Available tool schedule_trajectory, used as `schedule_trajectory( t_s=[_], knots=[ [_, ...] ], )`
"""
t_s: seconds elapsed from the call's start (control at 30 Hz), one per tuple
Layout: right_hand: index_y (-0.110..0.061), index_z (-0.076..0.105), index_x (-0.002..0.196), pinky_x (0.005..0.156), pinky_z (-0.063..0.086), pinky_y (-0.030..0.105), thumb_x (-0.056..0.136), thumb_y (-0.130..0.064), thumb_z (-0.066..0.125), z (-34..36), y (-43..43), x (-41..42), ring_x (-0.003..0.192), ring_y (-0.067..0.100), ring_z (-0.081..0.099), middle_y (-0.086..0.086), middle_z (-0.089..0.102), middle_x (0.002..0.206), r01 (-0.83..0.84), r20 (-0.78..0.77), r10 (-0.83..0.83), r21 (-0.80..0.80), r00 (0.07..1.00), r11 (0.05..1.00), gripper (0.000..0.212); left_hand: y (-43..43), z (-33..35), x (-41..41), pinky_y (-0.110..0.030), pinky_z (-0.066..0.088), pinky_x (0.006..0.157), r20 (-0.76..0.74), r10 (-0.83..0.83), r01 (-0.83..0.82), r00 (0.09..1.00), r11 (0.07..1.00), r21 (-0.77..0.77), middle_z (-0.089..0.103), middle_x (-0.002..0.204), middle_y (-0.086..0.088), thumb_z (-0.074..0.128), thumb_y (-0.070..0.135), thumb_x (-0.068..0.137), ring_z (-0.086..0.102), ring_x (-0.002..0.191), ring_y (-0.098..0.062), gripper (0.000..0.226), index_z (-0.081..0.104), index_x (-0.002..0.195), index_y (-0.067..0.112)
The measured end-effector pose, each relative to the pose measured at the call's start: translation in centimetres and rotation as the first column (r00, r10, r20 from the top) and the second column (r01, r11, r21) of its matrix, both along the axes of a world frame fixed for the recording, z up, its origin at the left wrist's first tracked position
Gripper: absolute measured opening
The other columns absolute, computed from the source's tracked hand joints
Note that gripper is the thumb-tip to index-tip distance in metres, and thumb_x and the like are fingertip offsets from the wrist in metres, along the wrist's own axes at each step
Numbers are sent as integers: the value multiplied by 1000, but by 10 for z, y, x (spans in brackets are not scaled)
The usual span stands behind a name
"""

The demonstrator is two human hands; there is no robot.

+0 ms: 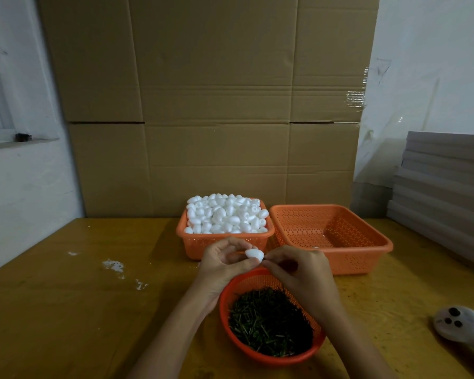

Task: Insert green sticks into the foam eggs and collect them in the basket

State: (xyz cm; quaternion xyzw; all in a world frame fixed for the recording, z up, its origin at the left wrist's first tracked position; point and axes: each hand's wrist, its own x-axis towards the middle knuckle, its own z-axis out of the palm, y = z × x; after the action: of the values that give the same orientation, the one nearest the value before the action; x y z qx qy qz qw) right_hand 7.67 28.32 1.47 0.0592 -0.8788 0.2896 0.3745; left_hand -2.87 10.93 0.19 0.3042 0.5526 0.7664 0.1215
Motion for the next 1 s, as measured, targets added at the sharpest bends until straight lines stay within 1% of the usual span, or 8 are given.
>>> schedule_trajectory(
  t_s=[0.2, 0.33, 0.47, 0.57, 0.63, 0.77, 0.9, 1.0],
  knots=[
    [-34, 78, 92, 71, 57, 19, 88, -42, 78, 0, 0, 0, 81, -6, 70, -28, 72, 81, 19, 13, -19, 20, 1000, 1000, 9, 1, -1, -2, -37, 62, 89, 16, -13, 12, 1000, 999, 44, 77, 118, -17, 104, 29, 61, 74, 113, -35, 48, 78, 100, 22],
    [-34, 77, 90, 69, 55, 18, 90, -43, 77, -1, 0, -1, 78, -6, 69, -27, 71, 79, 4, 51, -6, 40, 999, 999, 9, 2, -3, -3, -42, 64, 91, 20, -30, 29, 999, 998, 58, 77, 118, -18, 103, 28, 63, 74, 113, -36, 46, 77, 102, 22],
    [-33, 78, 90, 68, 55, 19, 91, -43, 76, 0, -1, -1, 77, -5, 69, -26, 71, 77, -10, 74, 6, 57, 997, 998, 11, 2, -3, -3, -41, 64, 89, 16, -23, 22, 1000, 999, 49, 77, 116, -19, 103, 30, 65, 75, 111, -37, 48, 78, 105, 18],
    [-32, 78, 90, 67, 55, 20, 91, -42, 77, 1, -1, 0, 75, -3, 69, -25, 71, 76, -14, 76, 10, 61, 997, 998, 10, 3, -3, -3, -40, 64, 89, 16, -2, 2, 1000, 999, 34, 78, 116, -16, 102, 36, 65, 75, 112, -35, 50, 79, 106, 19],
    [-32, 79, 90, 66, 53, 19, 91, -41, 77, 1, -1, 0, 74, -3, 69, -25, 71, 75, -8, 78, 3, 66, 997, 998, 10, 3, -3, -3, -41, 64, 89, 31, -8, 6, 999, 999, 45, 77, 117, -17, 101, 38, 67, 74, 113, -36, 50, 80, 108, 18],
    [-32, 78, 89, 65, 50, 16, 91, -41, 76, 2, -2, 1, 74, -2, 68, -25, 70, 75, -1, 79, -5, 76, 997, 997, 9, 2, -3, -4, -43, 64, 86, 58, -66, 60, 996, 994, 92, 75, 120, -23, 96, 35, 75, 73, 114, -39, 49, 79, 113, 10],
    [-32, 79, 90, 65, 50, 15, 92, -40, 76, 2, -2, 1, 75, -2, 68, -24, 71, 75, -11, 79, 4, 86, 997, 996, 9, 1, -3, -4, -38, 64, 83, 49, -74, 70, 996, 995, 75, 75, 121, -22, 90, 25, 80, 74, 113, -39, 39, 79, 115, 12],
    [-32, 79, 90, 65, 48, 13, 92, -41, 75, 2, -2, 2, 74, -3, 68, -24, 70, 75, -9, 77, 2, 92, 997, 996, 10, 1, -2, -2, -33, 63, 79, 41, -49, 47, 998, 998, 52, 77, 118, -19, 90, 26, 79, 76, 109, -35, 37, 80, 113, 17]
  ],
)
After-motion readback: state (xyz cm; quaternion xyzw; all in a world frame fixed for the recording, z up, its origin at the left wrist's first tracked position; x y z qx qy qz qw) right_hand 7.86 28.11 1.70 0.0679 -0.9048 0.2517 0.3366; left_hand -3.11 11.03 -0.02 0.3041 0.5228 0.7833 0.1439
